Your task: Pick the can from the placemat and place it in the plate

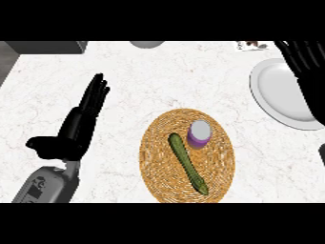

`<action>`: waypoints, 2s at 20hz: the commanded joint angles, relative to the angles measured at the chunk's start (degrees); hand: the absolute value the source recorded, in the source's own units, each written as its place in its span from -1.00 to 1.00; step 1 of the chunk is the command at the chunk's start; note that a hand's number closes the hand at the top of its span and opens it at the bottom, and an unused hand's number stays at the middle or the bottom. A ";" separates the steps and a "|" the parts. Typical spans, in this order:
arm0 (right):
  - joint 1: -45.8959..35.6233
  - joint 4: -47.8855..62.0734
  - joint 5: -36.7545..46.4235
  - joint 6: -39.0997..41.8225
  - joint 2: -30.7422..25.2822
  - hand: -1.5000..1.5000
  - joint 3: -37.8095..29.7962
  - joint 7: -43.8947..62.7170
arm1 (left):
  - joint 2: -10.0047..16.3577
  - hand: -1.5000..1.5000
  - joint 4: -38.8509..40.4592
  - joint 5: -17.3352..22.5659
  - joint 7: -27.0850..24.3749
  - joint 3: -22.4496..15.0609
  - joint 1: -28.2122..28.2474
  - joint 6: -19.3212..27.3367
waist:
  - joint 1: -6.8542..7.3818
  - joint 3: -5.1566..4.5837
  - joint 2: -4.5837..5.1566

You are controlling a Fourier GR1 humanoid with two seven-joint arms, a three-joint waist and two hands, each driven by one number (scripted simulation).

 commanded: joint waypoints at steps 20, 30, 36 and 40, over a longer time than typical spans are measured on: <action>-20.01 54.89 16.54 24.32 0.43 -1.00 -0.07 -40.62 | 0.84 0.00 6.48 3.14 15.28 0.47 12.00 -0.64 | 2.00 0.11 1.60; -25.97 46.39 33.34 31.50 -7.18 -1.00 14.36 -32.43 | -0.90 0.00 8.61 1.96 13.07 0.93 12.22 0.08 | 1.11 0.02 1.18; -20.10 34.51 39.16 25.72 -0.07 -1.00 18.78 -20.44 | 1.87 0.00 7.52 3.82 15.17 4.12 12.48 -3.27 | 0.12 0.01 0.91; -17.70 27.64 41.24 27.82 0.43 -1.00 17.12 -15.10 | -0.28 0.00 3.76 0.54 18.68 2.68 12.41 0.26 | 0.19 0.04 0.98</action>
